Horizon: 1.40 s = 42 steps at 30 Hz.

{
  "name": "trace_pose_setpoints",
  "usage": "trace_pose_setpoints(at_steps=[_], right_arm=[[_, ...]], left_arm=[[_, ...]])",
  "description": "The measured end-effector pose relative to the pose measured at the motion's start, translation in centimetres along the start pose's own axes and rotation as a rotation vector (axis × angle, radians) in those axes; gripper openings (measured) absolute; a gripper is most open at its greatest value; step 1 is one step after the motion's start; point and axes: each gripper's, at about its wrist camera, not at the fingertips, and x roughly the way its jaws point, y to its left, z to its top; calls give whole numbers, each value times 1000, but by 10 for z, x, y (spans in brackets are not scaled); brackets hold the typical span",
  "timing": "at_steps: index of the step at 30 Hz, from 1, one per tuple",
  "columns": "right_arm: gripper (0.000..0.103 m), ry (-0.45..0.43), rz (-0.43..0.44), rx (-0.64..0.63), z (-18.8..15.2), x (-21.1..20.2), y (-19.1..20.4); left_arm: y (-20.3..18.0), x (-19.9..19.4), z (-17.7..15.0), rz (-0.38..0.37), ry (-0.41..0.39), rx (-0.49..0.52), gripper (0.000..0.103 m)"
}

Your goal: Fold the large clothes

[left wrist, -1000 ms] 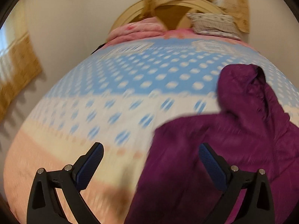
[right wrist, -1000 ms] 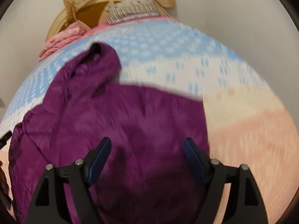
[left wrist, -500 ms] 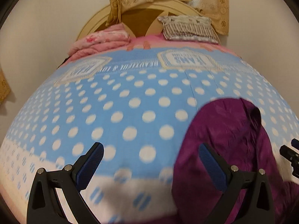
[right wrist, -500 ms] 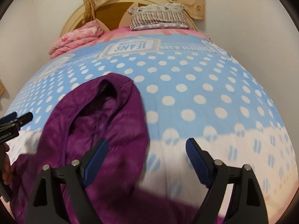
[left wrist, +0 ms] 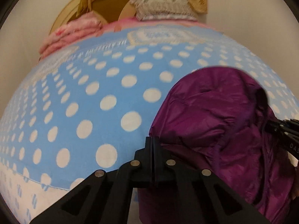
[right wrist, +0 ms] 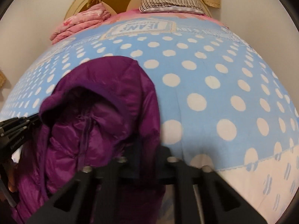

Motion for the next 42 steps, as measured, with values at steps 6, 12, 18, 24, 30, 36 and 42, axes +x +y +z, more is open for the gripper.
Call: trace_pose_setpoints(at_steps=[6,12,18,24,30,36,42], right_arm=[[8,-134,4,-49,-13,-53,6],[7,-274,26,-102,-43,-118,23],[6,-337,55,-146,-85,-170,44],[6,-306,82,-159,-132,-193,52],[6,-206,55,-140,-179,-180,42],[17,-160,38,-91,-191,-190,18],[53,-200,9,4,-184,-218,18]], left_arm=[[6,-57,1,-46,-127,-4,0],[16,-118,-27,-112,-202,-14,0],[19,-191,-79,-170,-297,-12,0],[6,-219,-144,-163,-299,47,0],[-5,-205,-196,-155,-204,62,1],[-9,-227,-219,-105,-176,92,1],[0,-247,-181,17,-290,-26,82]])
